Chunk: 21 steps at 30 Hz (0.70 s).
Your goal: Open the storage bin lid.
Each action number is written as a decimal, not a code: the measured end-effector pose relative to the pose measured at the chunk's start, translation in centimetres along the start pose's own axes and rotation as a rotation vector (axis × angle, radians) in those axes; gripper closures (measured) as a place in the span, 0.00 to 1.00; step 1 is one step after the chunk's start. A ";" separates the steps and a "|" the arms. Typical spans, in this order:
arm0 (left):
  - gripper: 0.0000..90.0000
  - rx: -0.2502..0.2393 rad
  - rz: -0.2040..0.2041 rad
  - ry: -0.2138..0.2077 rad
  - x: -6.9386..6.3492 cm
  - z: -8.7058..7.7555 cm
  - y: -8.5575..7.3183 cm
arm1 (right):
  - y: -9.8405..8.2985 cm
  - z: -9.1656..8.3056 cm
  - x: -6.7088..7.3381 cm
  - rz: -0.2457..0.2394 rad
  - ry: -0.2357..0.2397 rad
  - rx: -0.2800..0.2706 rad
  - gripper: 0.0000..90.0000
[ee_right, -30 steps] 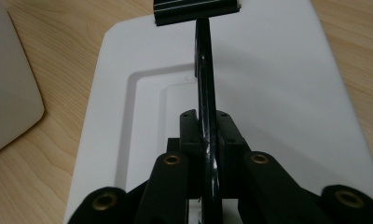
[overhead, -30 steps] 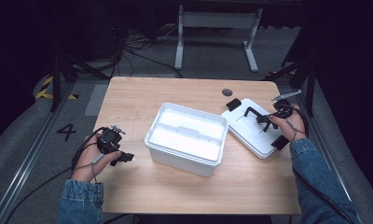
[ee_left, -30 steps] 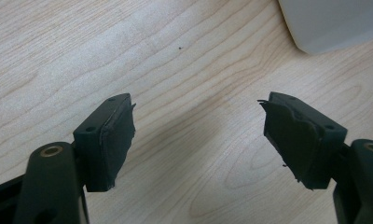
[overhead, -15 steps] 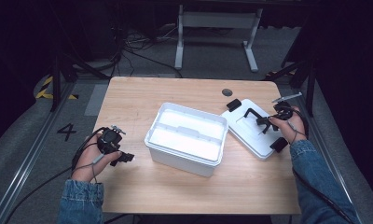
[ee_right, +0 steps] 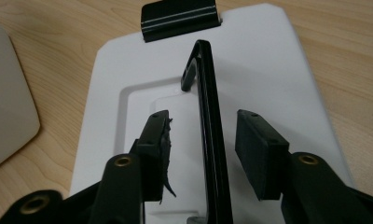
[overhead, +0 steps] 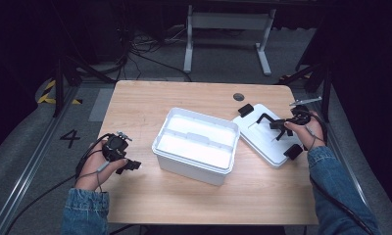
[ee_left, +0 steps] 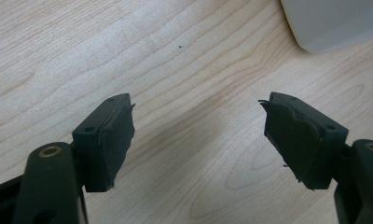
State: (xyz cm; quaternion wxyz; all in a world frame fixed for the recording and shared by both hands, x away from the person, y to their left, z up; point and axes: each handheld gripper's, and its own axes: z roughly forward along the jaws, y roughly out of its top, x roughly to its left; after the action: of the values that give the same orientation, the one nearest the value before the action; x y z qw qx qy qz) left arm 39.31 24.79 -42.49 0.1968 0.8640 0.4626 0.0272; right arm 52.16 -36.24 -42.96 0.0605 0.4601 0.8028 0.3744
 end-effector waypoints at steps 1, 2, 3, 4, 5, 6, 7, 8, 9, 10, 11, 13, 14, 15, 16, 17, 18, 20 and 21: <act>0.28 -0.002 0.001 0.000 0.0 0.0 0.0 | 0.1 -0.2 0.1 0.001 0.003 -0.007 0.59; 0.28 -0.004 0.003 0.000 0.0 0.0 0.0 | 0.2 -0.4 0.2 -0.002 0.001 -0.017 0.58; 0.28 -0.004 0.003 0.000 0.0 0.0 0.0 | 0.3 -0.6 0.3 -0.007 -0.003 -0.025 0.57; 0.28 -0.006 0.005 0.002 0.0 0.0 0.0 | 0.3 -0.6 0.3 -0.007 -0.003 -0.025 0.57; 0.28 -0.006 0.008 0.004 0.0 0.0 0.0 | 0.5 -1.1 0.5 -0.014 -0.005 -0.039 0.56; 0.28 -0.008 0.005 0.012 -0.1 -0.1 -0.1 | 0.5 -1.4 0.7 -0.020 -0.008 -0.046 0.56; 0.28 -0.008 0.005 0.008 -0.1 -0.1 -0.1 | 0.6 -1.6 0.8 -0.025 -0.010 -0.049 0.56; 0.28 -0.009 0.007 0.008 -0.1 -0.1 -0.1 | 0.7 -1.9 1.0 -0.042 -0.015 -0.057 0.55; 0.28 -0.009 0.010 0.008 -0.1 -0.2 -0.1 | 0.7 -2.2 1.3 -0.048 -0.015 -0.066 0.55; 0.28 -0.009 0.010 0.008 -0.1 -0.2 -0.1 | 0.7 -2.2 1.3 -0.048 -0.015 -0.066 0.55; 0.28 -0.007 0.006 0.006 -0.2 -0.2 -0.1 | 0.9 -3.1 2.0 -0.069 -0.019 -0.083 0.55; 0.28 -0.006 0.010 0.009 -0.2 -0.2 -0.1 | 0.9 -3.9 2.7 -0.089 -0.011 -0.100 0.55; 0.28 -0.007 0.007 0.009 -0.2 -0.2 -0.1 | 0.9 -3.9 2.7 -0.089 -0.011 -0.100 0.55; 0.28 -0.006 0.006 0.010 -0.2 -0.2 0.0 | 0.9 -4.5 3.5 -0.107 -0.002 -0.110 0.55; 0.28 -0.007 0.010 0.011 -0.2 -0.2 0.0 | 0.8 -4.9 3.9 -0.115 0.006 -0.111 0.55; 0.28 -0.008 0.012 0.012 -0.3 -0.2 0.0 | 0.8 -5.1 4.4 -0.123 0.013 -0.113 0.55; 0.28 -0.004 0.014 0.011 -0.3 -0.2 0.0 | 0.7 -5.3 4.7 -0.130 0.019 -0.115 0.55; 0.28 -0.001 0.024 0.021 -0.3 -0.2 0.1 | 0.5 -5.5 5.2 -0.137 0.028 -0.113 0.55; 0.28 -0.003 0.020 0.022 -0.3 -0.2 0.1 | 0.3 -5.7 5.9 -0.151 0.036 -0.112 0.55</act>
State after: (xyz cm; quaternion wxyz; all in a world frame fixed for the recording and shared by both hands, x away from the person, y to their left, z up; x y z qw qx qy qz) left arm 39.13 24.56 -42.28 0.1928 0.8681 0.4558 0.0392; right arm 46.48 -34.66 -37.22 0.0997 0.3875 0.8140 0.4212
